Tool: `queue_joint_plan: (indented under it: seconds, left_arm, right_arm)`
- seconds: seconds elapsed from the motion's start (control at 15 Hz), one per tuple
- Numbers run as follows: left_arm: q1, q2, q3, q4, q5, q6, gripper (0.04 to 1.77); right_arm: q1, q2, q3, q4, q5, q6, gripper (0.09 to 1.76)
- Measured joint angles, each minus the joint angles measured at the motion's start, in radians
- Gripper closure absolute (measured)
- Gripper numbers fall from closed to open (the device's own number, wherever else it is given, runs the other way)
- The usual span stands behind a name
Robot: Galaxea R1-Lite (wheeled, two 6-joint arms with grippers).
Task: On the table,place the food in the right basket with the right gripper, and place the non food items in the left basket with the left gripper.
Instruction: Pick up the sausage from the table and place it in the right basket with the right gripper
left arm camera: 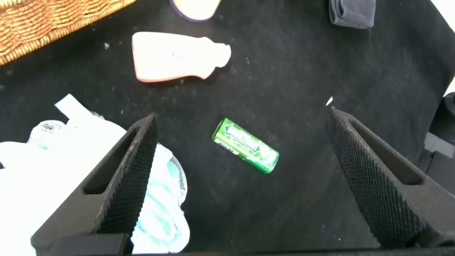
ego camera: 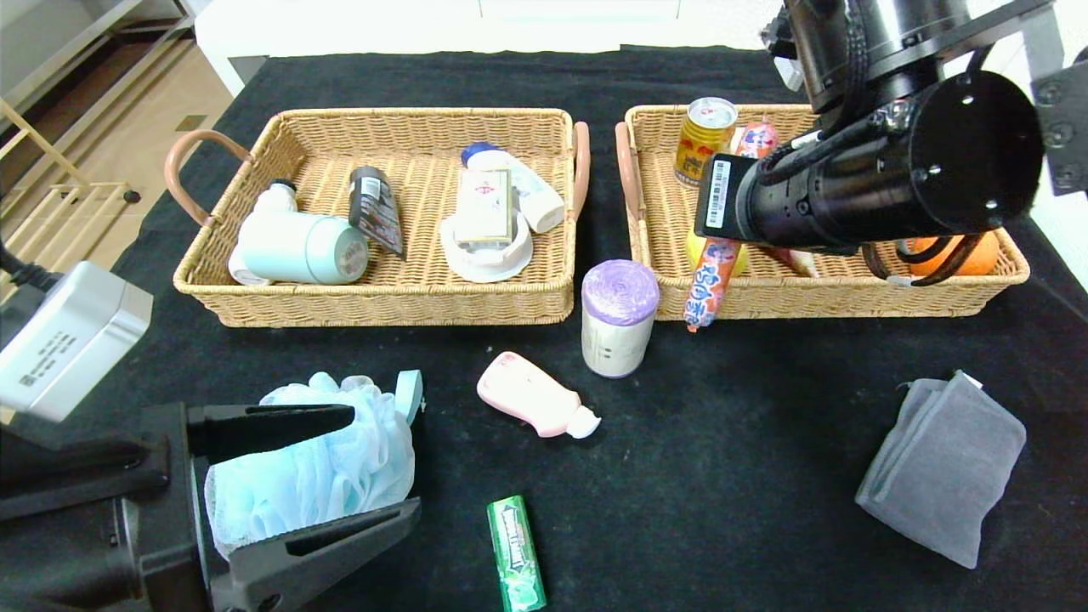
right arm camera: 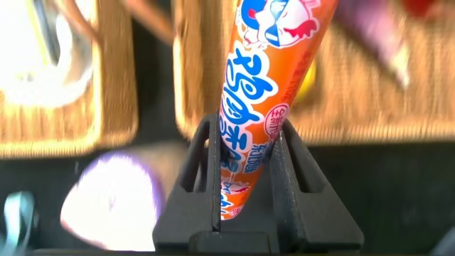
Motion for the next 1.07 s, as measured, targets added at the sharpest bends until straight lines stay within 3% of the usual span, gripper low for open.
queue_joint_plan:
  seconds: [0.33, 1.0, 1.07]
  left_arm:
    - [0.003, 0.0, 0.0, 0.0, 0.001, 0.0, 0.09]
    - [0.01, 0.005, 0.0, 0.0, 0.0, 0.0, 0.09]
    - [0.011, 0.005, 0.0, 0.0, 0.0, 0.0, 0.09]
  right_arm:
    - [-0.053, 0.027, 0.0, -0.248, -0.008, -0.11, 1.35]
    - [-0.109, 0.114, 0.0, -0.474, -0.016, -0.225, 1.35]
    - [-0.108, 0.118, 0.001, -0.475, -0.017, -0.224, 1.25]
